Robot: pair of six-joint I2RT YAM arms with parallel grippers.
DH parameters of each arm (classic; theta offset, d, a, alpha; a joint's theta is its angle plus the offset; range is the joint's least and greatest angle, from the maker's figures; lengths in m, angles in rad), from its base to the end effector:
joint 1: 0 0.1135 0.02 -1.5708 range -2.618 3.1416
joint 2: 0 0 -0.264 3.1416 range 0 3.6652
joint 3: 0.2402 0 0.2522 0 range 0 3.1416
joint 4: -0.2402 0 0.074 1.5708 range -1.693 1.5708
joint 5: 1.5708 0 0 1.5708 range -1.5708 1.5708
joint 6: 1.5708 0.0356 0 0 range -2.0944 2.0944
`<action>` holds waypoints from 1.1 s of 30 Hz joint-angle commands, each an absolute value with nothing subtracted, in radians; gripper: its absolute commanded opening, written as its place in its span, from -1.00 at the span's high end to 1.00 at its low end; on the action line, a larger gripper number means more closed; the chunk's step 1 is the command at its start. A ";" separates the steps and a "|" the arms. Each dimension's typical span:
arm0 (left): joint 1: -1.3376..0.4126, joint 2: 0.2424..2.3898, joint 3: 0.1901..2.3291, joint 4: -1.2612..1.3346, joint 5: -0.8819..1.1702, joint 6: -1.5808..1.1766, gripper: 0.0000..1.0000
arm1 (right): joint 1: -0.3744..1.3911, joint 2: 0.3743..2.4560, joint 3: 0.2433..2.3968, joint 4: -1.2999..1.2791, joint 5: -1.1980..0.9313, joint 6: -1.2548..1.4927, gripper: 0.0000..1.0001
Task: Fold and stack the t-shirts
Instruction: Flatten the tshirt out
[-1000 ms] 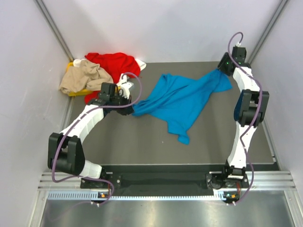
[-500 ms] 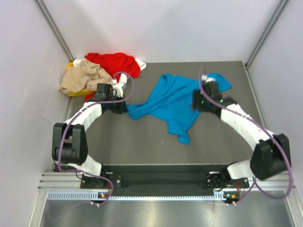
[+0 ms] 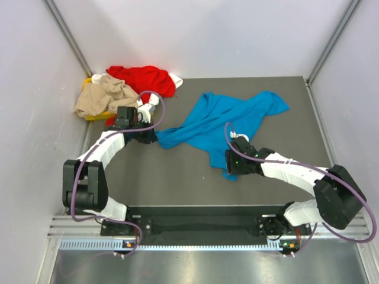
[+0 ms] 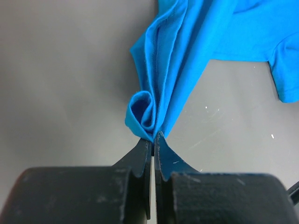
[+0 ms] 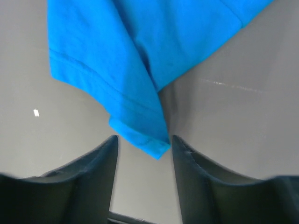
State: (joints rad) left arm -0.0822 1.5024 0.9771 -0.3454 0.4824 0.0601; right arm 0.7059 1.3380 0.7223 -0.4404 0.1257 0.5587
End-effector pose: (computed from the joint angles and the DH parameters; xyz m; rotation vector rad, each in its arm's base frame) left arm 0.3096 -0.0421 0.2252 0.3832 2.3639 -0.5963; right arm 0.1913 0.1572 0.1827 -0.1505 2.6365 0.2766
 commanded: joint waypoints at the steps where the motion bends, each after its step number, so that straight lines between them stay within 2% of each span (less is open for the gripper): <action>1: -0.063 1.460 0.974 -0.342 0.491 0.081 1.00 | 0.723 1.356 0.686 -0.353 0.126 0.575 0.12; 2: -0.058 1.457 0.980 -0.345 0.492 0.086 1.00 | 0.723 1.358 0.677 -0.344 0.129 0.575 0.23; 3: -0.049 1.456 0.983 -0.351 0.492 0.084 1.00 | 0.723 1.359 0.672 -0.338 0.161 0.572 0.49; 5: -0.034 1.454 0.995 -0.368 0.508 0.086 1.00 | 0.715 1.353 0.678 -0.345 0.202 0.565 0.73; 6: -0.012 1.450 1.002 -0.376 0.515 0.086 1.00 | 0.707 1.350 0.684 -0.354 0.236 0.561 0.96; 10: 0.087 1.431 1.051 -0.465 0.595 0.115 1.00 | 0.672 1.260 0.721 -0.460 0.359 0.561 1.00; 15: 0.152 1.379 1.153 -0.670 0.675 0.263 1.00 | 0.649 1.007 0.891 -0.641 0.498 0.506 1.00; 17: 0.149 1.345 1.123 -0.721 0.689 0.316 1.00 | 0.649 0.924 0.972 -0.756 0.529 0.489 1.00; 19: 0.149 1.328 1.024 -0.663 0.681 0.348 0.96 | 0.649 0.875 0.985 -0.821 0.560 0.476 1.00; 21: 0.140 1.335 0.964 -0.626 0.667 0.403 0.81 | 0.647 0.813 0.944 -0.821 0.554 0.474 1.00; 22: 0.135 1.344 0.927 -0.614 0.663 0.428 0.48 | 0.646 0.801 0.918 -0.819 0.545 0.476 1.00; 23: 0.127 1.367 0.919 -0.621 0.658 0.455 0.27 | 0.646 0.787 0.910 -0.821 0.542 0.477 1.00; 26: 0.121 1.370 0.940 -0.690 0.635 0.557 -0.66 | 0.635 0.773 0.911 -0.864 0.589 0.508 1.00; 29: 0.121 1.278 0.954 -0.628 0.545 0.583 -0.79 | 0.575 0.741 0.928 -0.881 0.629 0.512 1.00; 31: 0.094 1.230 0.947 -0.577 0.517 0.580 -0.71 | 0.504 0.741 0.954 -0.888 0.617 0.485 1.00; 32: 0.027 1.204 0.945 -0.563 0.482 0.590 -0.55 | 0.479 0.749 0.963 -0.893 0.606 0.474 1.00; 33: -0.032 1.198 0.940 -0.558 0.454 0.615 -0.17 | 0.457 0.756 0.969 -0.899 0.603 0.457 1.00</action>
State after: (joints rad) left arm 0.0830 1.2808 0.9268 -0.6430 0.5144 0.5270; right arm 0.5201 0.7628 0.9131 -0.8753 0.5732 0.4957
